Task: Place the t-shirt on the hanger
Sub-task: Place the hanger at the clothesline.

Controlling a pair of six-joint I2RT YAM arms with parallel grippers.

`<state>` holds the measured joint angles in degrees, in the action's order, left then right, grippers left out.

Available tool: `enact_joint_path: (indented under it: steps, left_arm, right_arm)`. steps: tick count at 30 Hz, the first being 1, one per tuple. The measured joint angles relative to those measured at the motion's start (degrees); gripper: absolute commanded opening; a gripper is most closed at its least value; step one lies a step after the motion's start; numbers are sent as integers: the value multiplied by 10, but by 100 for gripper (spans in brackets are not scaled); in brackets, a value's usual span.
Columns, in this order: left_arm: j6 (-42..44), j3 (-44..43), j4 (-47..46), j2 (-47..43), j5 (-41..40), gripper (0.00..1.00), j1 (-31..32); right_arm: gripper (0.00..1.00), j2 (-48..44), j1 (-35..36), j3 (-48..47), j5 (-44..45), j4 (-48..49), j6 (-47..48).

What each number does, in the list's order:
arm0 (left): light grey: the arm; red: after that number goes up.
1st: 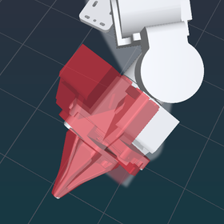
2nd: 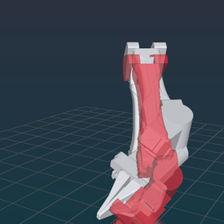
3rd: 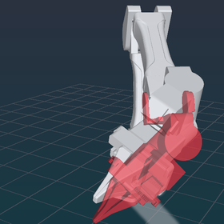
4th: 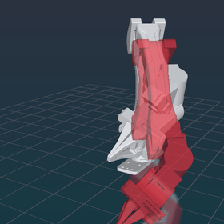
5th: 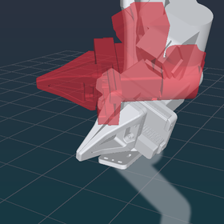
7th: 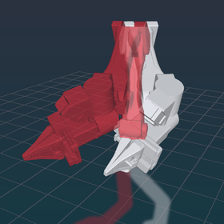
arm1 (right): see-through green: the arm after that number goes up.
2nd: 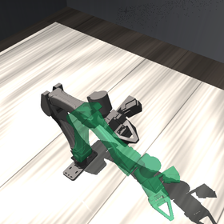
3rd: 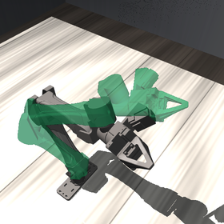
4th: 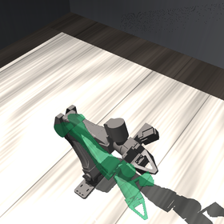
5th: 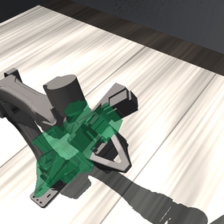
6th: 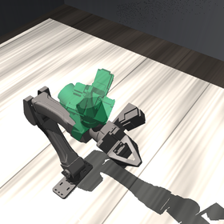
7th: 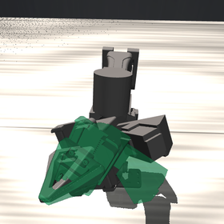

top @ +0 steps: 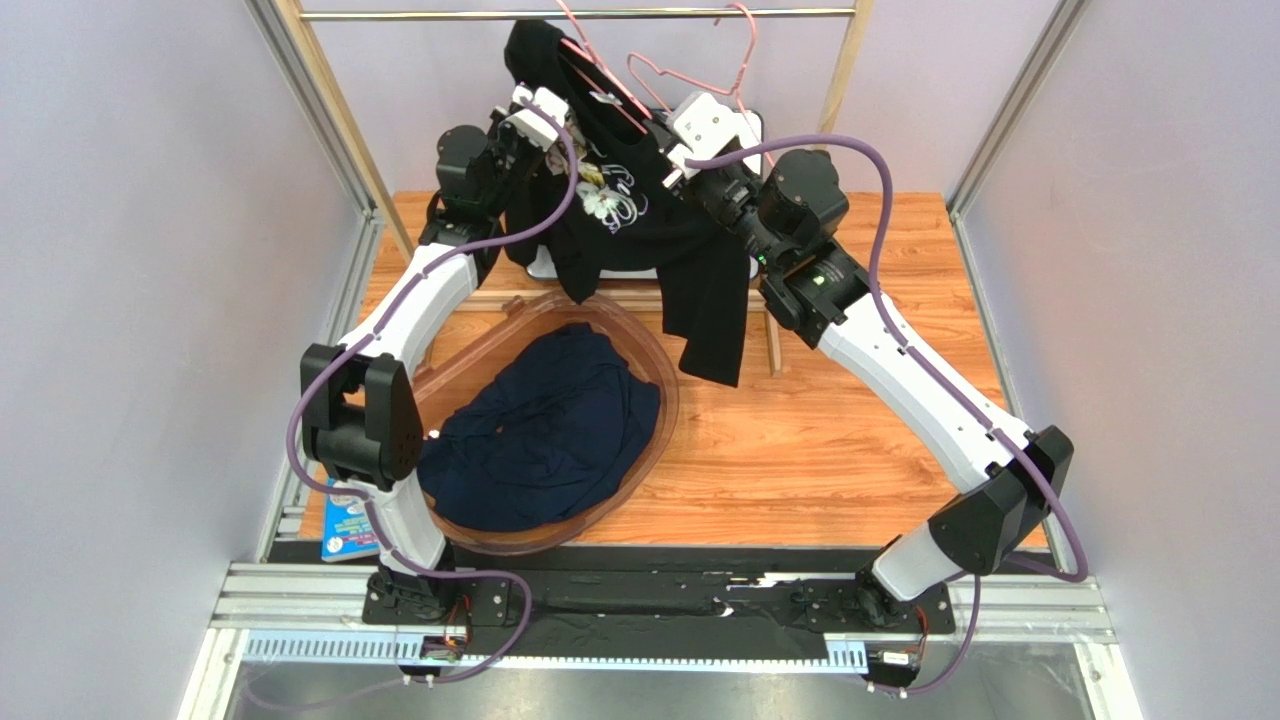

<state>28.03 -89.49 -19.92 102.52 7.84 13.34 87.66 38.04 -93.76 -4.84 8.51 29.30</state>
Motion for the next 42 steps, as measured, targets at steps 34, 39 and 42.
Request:
enact_joint_path:
  steps: [34,39,42]
  left_arm:
    - [2,-32,-9,60,-19,0,-21]
    - [9,-11,-10,60,-19,0,-31]
    - [15,8,-9,60,-20,0,-37]
  right_arm:
    - [0,136,-15,-68,19,66,70]
    - [0,137,-15,-71,13,54,69]
    - [0,146,-14,-76,13,52,68]
